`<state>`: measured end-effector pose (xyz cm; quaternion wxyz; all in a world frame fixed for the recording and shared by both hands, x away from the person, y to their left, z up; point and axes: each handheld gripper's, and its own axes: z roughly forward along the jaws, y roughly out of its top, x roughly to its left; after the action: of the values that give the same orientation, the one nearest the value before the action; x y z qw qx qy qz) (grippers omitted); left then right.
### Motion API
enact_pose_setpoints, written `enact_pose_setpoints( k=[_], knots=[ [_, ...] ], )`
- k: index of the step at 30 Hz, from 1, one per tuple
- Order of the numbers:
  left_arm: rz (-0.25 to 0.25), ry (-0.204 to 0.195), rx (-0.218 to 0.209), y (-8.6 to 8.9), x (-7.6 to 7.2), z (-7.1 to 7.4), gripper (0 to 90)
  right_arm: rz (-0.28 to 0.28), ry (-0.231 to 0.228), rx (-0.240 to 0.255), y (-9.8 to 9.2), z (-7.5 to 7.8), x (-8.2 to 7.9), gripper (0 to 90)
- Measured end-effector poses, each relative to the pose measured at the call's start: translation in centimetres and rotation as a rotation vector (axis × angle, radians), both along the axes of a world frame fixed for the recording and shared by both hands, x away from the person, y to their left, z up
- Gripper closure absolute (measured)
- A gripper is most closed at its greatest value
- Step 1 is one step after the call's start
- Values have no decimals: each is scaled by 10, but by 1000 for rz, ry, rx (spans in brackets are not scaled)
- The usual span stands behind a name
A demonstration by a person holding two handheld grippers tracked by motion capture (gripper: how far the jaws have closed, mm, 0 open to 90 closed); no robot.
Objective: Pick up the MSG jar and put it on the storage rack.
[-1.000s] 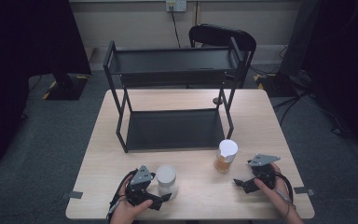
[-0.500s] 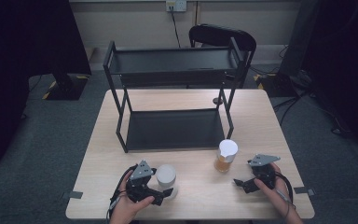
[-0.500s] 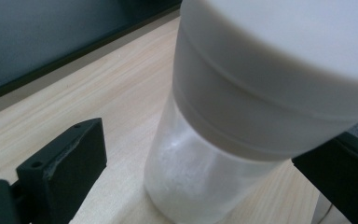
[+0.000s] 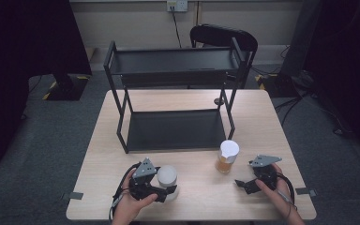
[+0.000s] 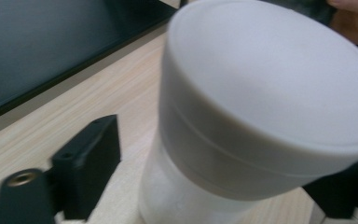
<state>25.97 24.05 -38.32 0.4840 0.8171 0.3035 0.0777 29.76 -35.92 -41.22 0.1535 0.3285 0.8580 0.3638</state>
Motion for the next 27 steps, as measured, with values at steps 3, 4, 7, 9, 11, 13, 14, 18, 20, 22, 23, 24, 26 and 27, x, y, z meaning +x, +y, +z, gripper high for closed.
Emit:
enact_pose_setpoints(
  k=[3,4,7,9,11,13,14,18,20,22,23,24,26,27],
  knots=[
    [-19,1,-5,0,2,0,236,0,0,0,0,0,0,0],
    [-18,-6,-5,0,1,0,255,0,0,0,0,0,0,0],
    [-25,-25,6,-2,0,2,279,0,0,0,0,0,0,0],
    [-31,-38,25,-5,0,5,294,0,0,0,0,0,0,0],
    [-29,-53,41,-8,-2,7,307,0,0,0,0,0,0,0],
    [-31,-59,53,-9,-2,9,322,0,0,0,0,0,0,0],
    [-23,-69,70,-12,-4,13,330,0,0,0,0,0,0,0],
    [-26,-82,96,-16,-4,17,346,-1,0,0,0,0,0,0],
    [-23,-74,97,-16,-3,19,349,-1,0,0,0,0,0,0],
    [-17,-59,92,-16,0,20,351,-1,0,0,0,0,0,0],
    [-13,-51,85,-16,1,20,351,-2,0,0,0,0,0,0],
    [-10,-46,82,-16,1,21,352,-2,0,0,0,0,0,0],
    [-9,-45,80,-15,3,22,352,-3,0,0,0,0,0,0],
    [-3,-42,74,-15,3,22,352,-3,0,0,0,0,0,0]
  ],
)
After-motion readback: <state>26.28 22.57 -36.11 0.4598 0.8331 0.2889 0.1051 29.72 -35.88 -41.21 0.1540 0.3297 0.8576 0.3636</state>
